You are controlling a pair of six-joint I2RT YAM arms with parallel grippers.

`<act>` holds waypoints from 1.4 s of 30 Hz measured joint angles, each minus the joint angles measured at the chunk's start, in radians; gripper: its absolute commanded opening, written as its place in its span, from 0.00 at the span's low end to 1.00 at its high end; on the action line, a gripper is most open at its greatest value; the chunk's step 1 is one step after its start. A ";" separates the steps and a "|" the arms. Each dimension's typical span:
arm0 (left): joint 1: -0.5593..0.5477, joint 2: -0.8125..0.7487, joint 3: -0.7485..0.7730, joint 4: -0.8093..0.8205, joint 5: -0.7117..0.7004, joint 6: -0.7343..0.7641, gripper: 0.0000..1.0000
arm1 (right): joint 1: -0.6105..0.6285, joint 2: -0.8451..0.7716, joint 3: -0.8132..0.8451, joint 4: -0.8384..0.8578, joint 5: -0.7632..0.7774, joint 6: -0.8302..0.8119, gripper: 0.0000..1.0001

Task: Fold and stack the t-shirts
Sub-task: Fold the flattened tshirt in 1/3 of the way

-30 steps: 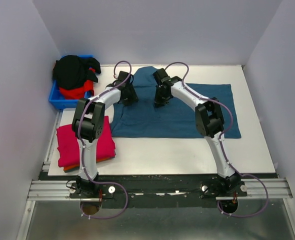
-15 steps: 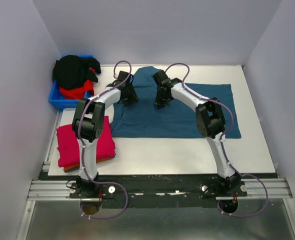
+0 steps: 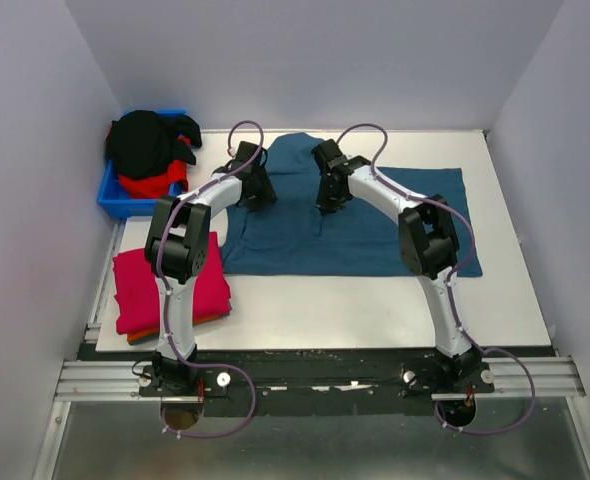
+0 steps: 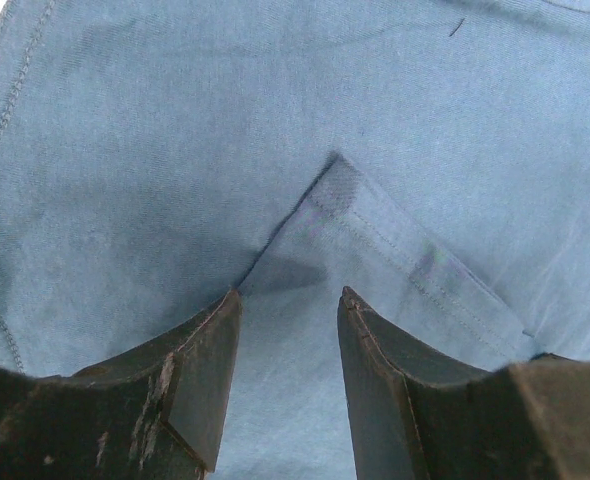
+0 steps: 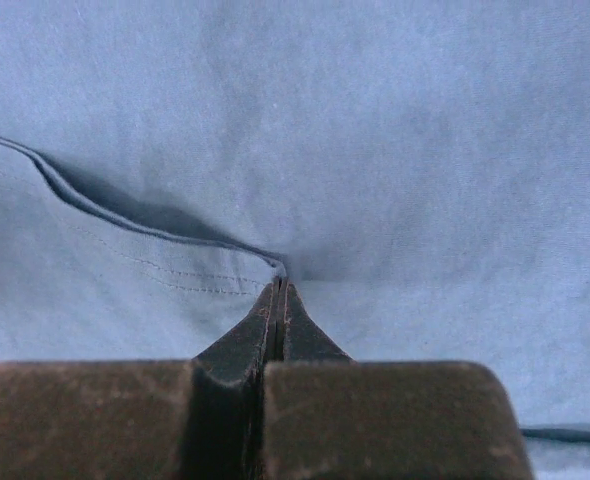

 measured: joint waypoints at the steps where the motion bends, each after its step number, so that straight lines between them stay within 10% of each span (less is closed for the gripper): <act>1: 0.000 0.000 0.000 0.000 -0.001 0.000 0.56 | -0.002 -0.004 -0.001 0.000 0.003 0.000 0.01; 12: 0.000 0.006 0.012 -0.011 -0.004 0.003 0.58 | -0.025 -0.016 -0.013 0.007 0.021 -0.001 0.26; 24: 0.000 -0.028 -0.028 0.016 -0.027 0.021 0.62 | -0.045 -0.278 -0.265 0.095 0.069 -0.044 0.21; 35: -0.016 -0.211 -0.089 0.049 -0.070 0.034 0.62 | -0.042 -0.679 -0.931 0.676 -0.054 0.035 0.31; 42: -0.026 -0.225 -0.090 0.047 -0.091 0.049 0.62 | 0.042 -0.456 -0.812 0.915 -0.064 0.081 0.38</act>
